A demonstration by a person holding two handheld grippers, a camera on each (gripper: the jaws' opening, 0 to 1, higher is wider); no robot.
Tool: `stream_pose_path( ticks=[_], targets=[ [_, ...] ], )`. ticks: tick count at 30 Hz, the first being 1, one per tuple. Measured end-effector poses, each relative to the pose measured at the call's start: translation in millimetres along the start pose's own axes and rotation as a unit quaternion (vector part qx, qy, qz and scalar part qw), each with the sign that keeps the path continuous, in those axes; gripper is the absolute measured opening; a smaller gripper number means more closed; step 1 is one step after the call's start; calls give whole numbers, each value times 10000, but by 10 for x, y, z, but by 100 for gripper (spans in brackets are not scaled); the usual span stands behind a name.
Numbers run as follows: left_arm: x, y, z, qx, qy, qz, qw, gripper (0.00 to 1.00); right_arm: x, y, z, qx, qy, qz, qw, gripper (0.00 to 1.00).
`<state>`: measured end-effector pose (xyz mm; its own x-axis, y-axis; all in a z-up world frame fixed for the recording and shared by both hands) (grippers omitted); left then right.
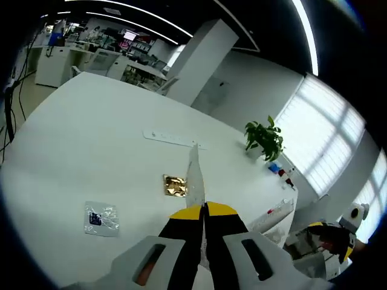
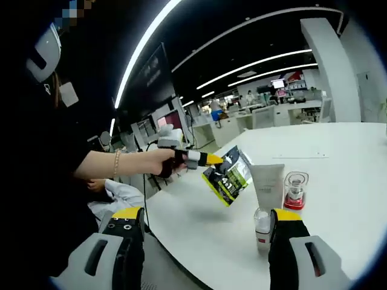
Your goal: Arrange the skincare products in the storage area until every visible bottle or jar stands upright without overlapping.
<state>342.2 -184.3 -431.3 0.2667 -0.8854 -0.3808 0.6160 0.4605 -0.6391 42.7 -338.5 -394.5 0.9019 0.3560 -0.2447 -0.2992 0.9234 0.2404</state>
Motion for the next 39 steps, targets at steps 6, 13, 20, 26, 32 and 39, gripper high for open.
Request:
stream_pose_path(
  ticks=[6,13,20,26,32,39],
  targets=[
    [-298,-215,7,205,-78,-252,9994,3,104,72,30,133,-127,293,9994,88],
    [-564,-399,1,284,-144,-461,9984,3,253,199,14,330,-176,696,9969,86],
    [-825,-611,-14,220,-295,-781,9963,3,376,265,11,614,-368,1002,9924,85],
    [-1029,-830,-33,150,-398,-1134,9926,3,539,218,-38,1249,-661,1192,9828,82],
    [-1179,-1047,-96,142,-471,-1424,9886,3,699,269,-67,1581,-780,1357,9749,79],
    [-1299,-1244,-174,-11,-531,-1745,9832,3,839,391,-104,2348,-1126,2073,9430,74]
  ],
)
Point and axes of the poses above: the point that each gripper's makers call its tool centre point, and the gripper's own axes: x roughly forward along the fingers, y roughly to its left, z roughly out of its top, the point moved 9 cm from there along -x, roughly backward along the fingers, and after that the axes turned 7 degrees about -x, right-handed, at the moved point
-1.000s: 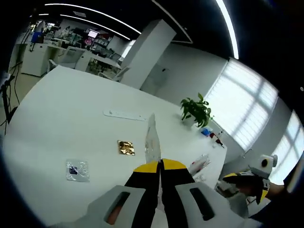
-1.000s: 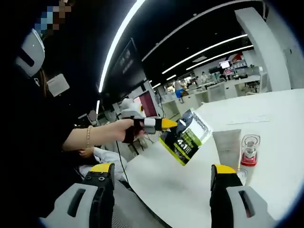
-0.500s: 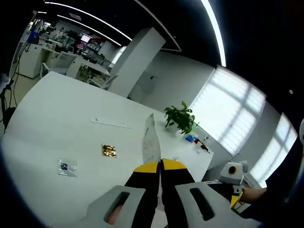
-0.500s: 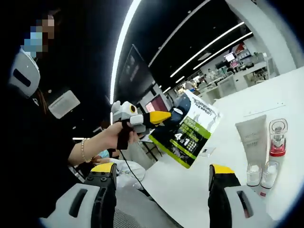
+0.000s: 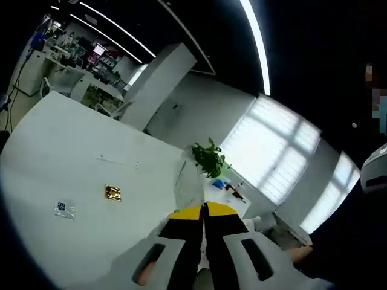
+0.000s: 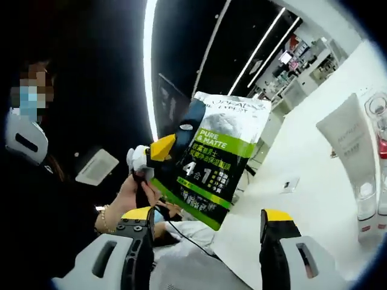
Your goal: Arrange the skincare products in the storage area until every visible bottle or jar stands upright without overlapping.
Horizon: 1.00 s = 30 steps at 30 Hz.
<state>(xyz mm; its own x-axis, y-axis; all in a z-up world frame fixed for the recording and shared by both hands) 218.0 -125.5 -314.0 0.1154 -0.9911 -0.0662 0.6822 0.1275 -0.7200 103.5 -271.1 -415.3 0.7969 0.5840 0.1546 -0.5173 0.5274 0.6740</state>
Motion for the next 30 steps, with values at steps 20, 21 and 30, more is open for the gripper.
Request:
stream_pose_path(
  ticks=[20,21,30],
  targets=[
    [-134,-40,19,-538,-434,-482,9964,3,-52,252,273,884,-1348,800,9837,8],
    [-145,-19,16,-560,-447,-465,9963,3,-74,279,307,923,-1427,883,9815,2],
    [-156,-7,-38,-510,-492,-512,9962,3,-121,399,378,796,-1179,761,9869,0]
  ],
)
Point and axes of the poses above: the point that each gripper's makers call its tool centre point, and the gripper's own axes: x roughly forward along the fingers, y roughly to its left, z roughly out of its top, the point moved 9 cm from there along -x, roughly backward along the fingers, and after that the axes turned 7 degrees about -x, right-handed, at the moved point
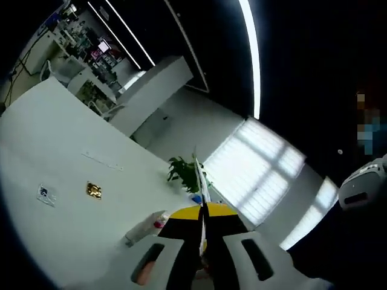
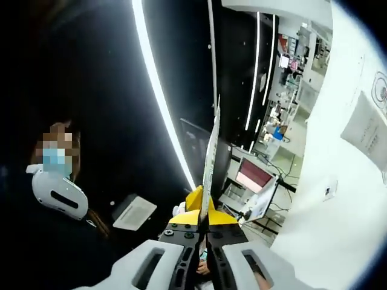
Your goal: Arrange the skincare products in the storage area until every visible bottle or jar stands upright without overlapping.
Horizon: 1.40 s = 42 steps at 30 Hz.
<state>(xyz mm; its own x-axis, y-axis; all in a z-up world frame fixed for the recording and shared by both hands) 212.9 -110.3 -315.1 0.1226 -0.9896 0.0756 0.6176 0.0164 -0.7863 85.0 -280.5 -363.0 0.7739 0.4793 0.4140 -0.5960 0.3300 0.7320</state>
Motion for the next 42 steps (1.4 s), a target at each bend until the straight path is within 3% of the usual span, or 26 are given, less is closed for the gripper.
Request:
stream_pose_path(
  ticks=[2,4,7,10,20,31,37,42],
  targets=[
    [-3,-16,-27,131,79,-12,9999,4,-9,16,-6,-47,64,-64,9999,0],
    [-14,8,-78,294,281,170,9990,16,-23,17,-6,-53,74,-104,9999,0],
    [-23,21,-162,525,555,269,9967,19,-37,26,-3,-11,85,-120,9999,0],
    [-19,20,-258,353,647,179,9971,22,-47,28,-10,-8,187,-197,9996,0],
    [-42,41,-583,-174,806,120,9965,13,-100,-12,-133,100,586,-610,9964,0],
    [-121,176,-749,-905,509,314,9941,0,-155,-76,-235,86,878,-935,9917,0],
    [-107,224,-798,-989,441,385,9934,0,-200,-127,-265,-477,1009,-1185,9867,8],
    [-73,285,-809,-1050,375,455,9927,0,-277,-188,-295,-1178,1513,-1411,9712,23]
  ],
)
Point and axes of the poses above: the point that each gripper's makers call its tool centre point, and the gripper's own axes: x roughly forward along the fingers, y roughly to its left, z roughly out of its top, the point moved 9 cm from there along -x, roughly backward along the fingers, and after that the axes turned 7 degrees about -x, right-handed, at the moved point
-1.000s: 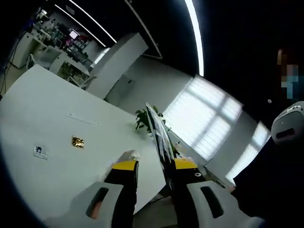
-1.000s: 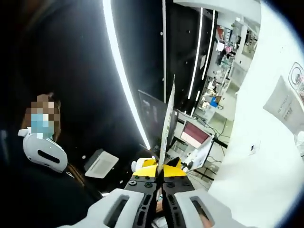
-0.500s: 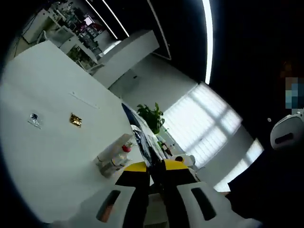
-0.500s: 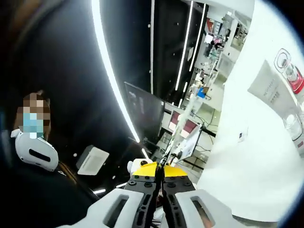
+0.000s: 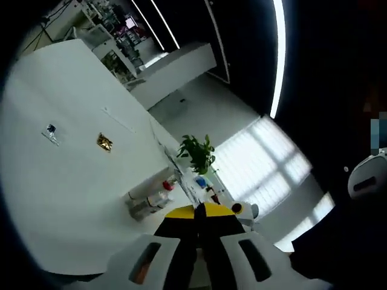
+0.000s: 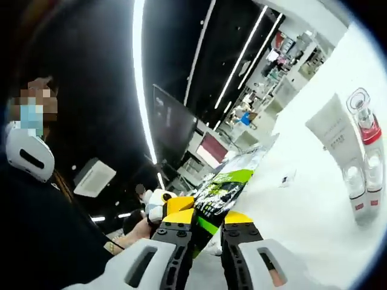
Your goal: Arrange the skincare products in the storage area until every visible bottle or jar stands upright without overlapping.
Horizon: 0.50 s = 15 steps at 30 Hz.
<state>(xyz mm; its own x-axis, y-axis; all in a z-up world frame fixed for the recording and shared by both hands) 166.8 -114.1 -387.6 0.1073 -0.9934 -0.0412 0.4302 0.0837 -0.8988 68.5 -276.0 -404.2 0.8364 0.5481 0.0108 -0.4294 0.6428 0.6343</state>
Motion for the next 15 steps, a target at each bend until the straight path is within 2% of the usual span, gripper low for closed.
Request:
stream_pose_path(
  ticks=[4,15],
  targets=[
    [35,85,2,-139,-36,72,9999,0,-37,-36,-20,-151,36,-128,9998,41],
    [212,313,-44,-331,84,325,9989,0,-163,-163,-50,-474,234,-616,9967,67]
  ],
)
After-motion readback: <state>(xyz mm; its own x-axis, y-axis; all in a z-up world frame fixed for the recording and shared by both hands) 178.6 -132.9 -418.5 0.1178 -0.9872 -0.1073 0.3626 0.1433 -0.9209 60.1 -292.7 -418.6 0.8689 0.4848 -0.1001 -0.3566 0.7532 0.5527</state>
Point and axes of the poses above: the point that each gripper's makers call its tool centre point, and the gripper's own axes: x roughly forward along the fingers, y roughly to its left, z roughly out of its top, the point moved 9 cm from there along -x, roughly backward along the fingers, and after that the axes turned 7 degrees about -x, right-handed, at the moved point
